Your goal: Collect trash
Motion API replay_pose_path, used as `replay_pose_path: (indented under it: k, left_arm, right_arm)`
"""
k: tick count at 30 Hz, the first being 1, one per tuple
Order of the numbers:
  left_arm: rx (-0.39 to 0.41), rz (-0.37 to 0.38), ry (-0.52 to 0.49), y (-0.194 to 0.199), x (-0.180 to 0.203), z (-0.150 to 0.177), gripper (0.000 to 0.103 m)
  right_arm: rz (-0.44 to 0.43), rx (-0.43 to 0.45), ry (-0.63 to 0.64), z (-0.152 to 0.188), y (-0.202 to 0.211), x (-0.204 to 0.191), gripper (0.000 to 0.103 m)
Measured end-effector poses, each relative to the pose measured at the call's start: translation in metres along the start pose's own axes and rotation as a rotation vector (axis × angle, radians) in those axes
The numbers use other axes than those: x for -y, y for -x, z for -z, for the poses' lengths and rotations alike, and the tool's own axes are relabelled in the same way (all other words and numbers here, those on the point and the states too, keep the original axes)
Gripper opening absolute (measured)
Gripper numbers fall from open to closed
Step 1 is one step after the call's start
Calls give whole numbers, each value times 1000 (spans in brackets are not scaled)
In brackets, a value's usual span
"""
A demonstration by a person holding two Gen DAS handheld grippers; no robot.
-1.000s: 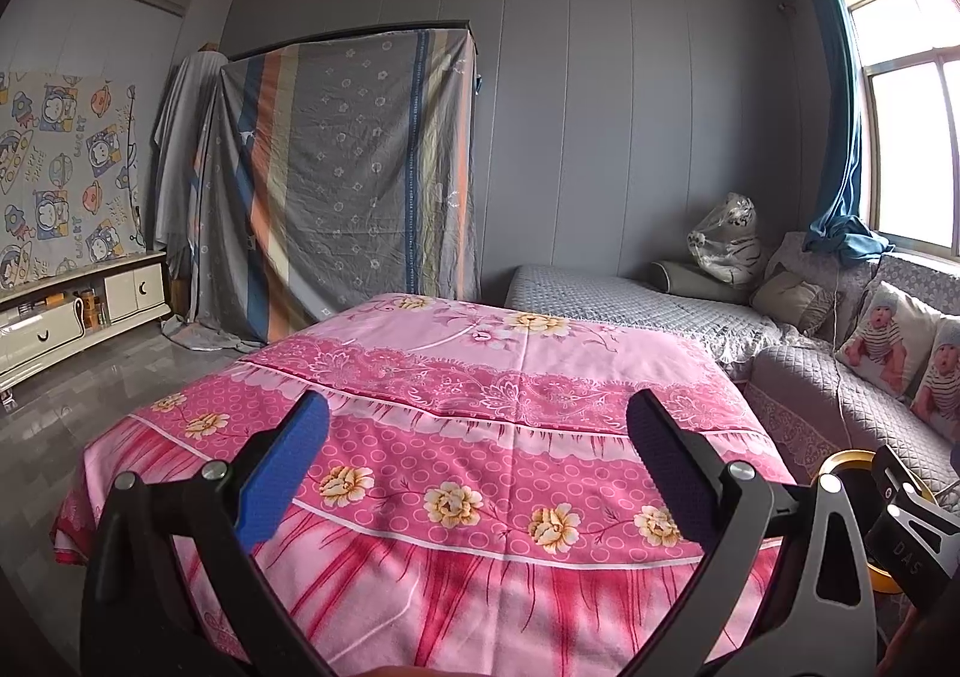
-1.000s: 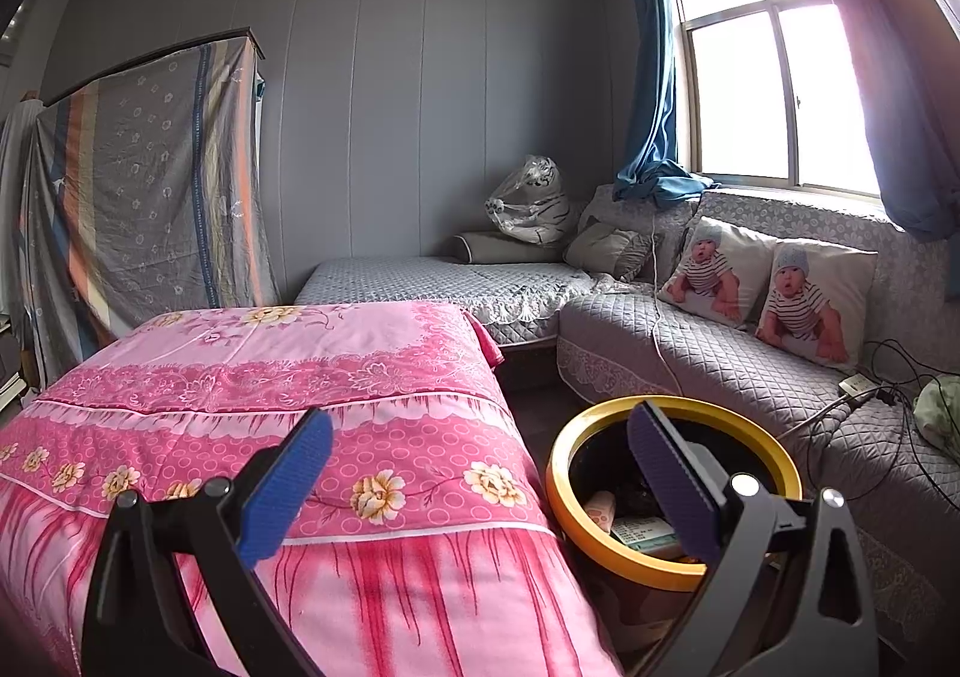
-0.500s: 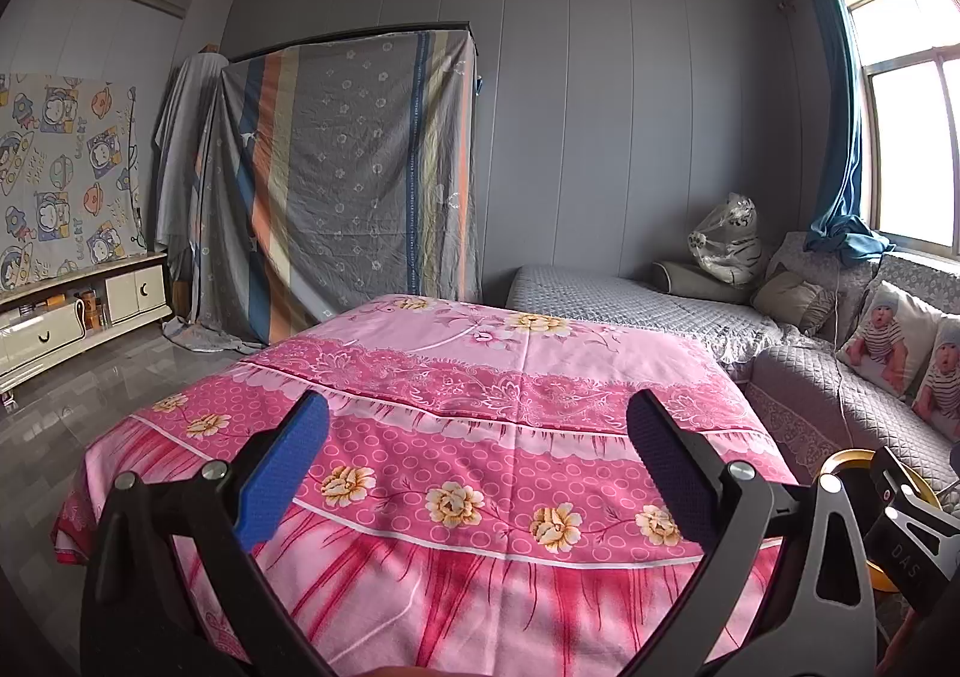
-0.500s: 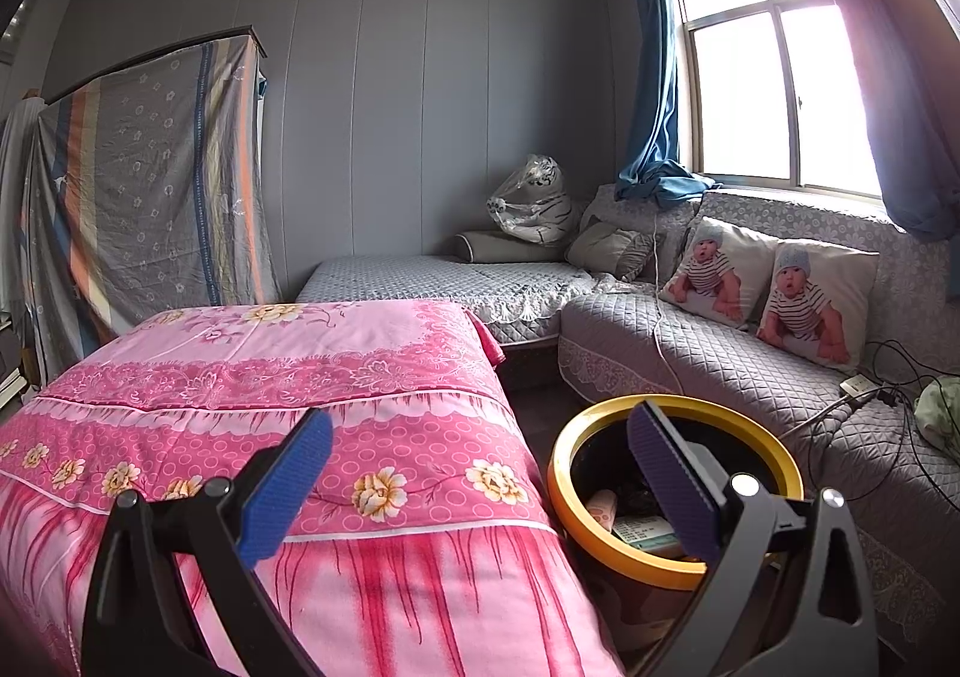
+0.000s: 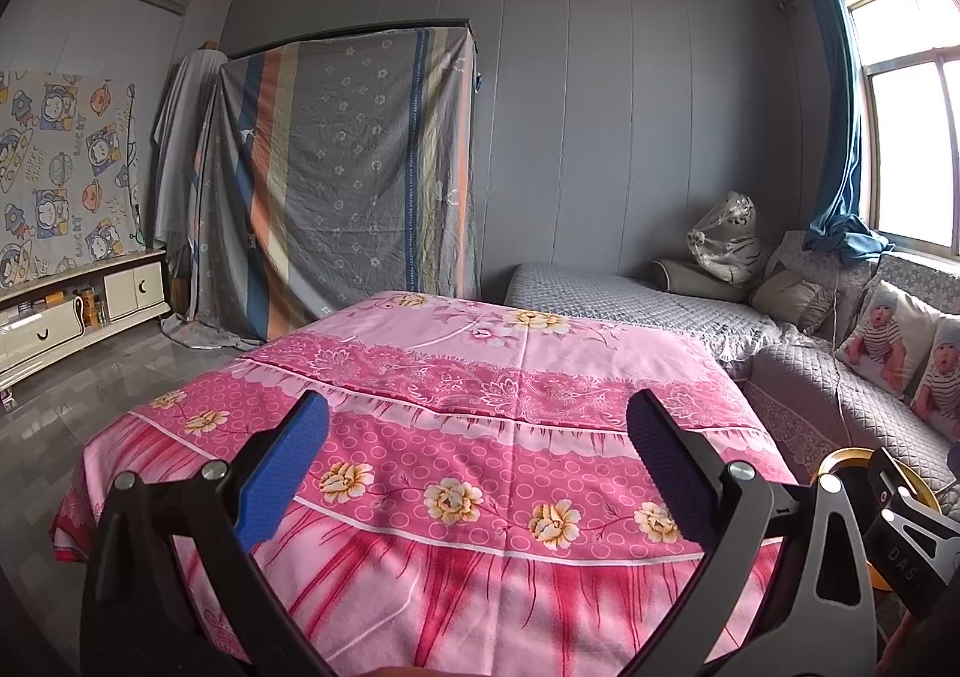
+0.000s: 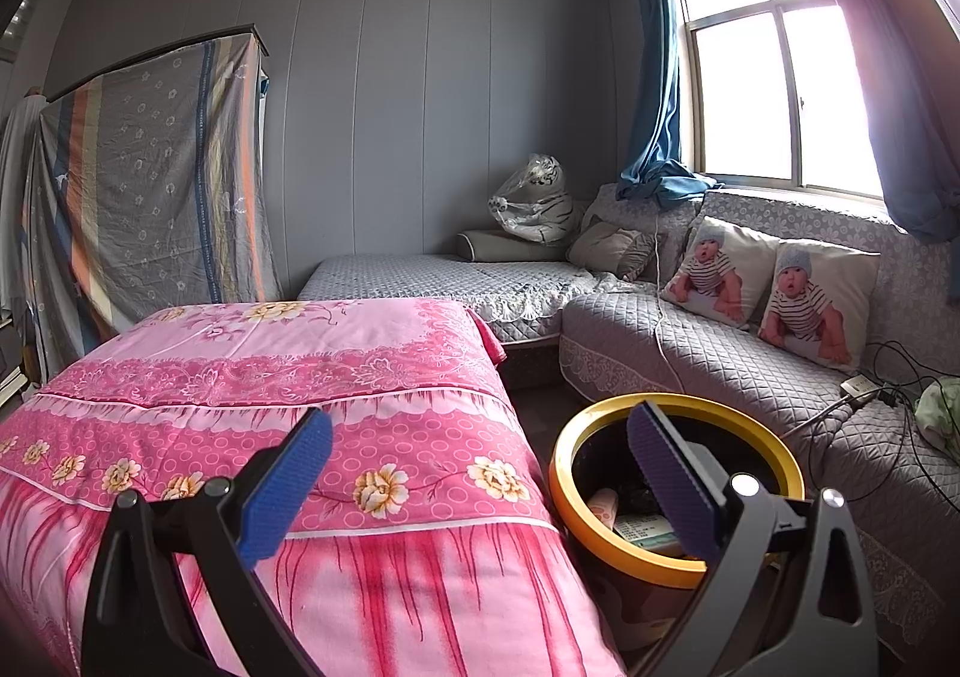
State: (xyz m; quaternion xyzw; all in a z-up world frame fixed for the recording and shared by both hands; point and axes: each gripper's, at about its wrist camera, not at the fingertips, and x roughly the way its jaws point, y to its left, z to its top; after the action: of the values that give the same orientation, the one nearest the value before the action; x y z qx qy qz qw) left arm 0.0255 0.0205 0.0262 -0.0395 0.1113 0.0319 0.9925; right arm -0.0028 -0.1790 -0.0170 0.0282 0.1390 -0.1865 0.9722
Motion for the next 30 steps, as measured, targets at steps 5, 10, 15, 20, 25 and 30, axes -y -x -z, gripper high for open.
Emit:
replay_pose_path:
  k: [5,10,15,20,25,30]
  left_arm:
    - [2,0,-1,0,1,0,95]
    - [-1,2,2,0,1,0,95]
    - [-2,1,0,-1,2,1,95]
    - [-2,4,-1,-1,2,1,95]
    - [-4,5,-2,-2,2,1,95]
    - [-7,8,-4,-3,2,1,95]
  right_arm:
    - [0,-4,-2,1,0,0,95]
    - [0,-6,0,2,0,0,95]
    - [0,-8,-2,2,-1,0,95]
    - [-3,-15,1,4,-2,0,95]
    - [-3,-17,-1,4,-3,0,95]
    - [-4,-21,-2,4,-2,1,95]
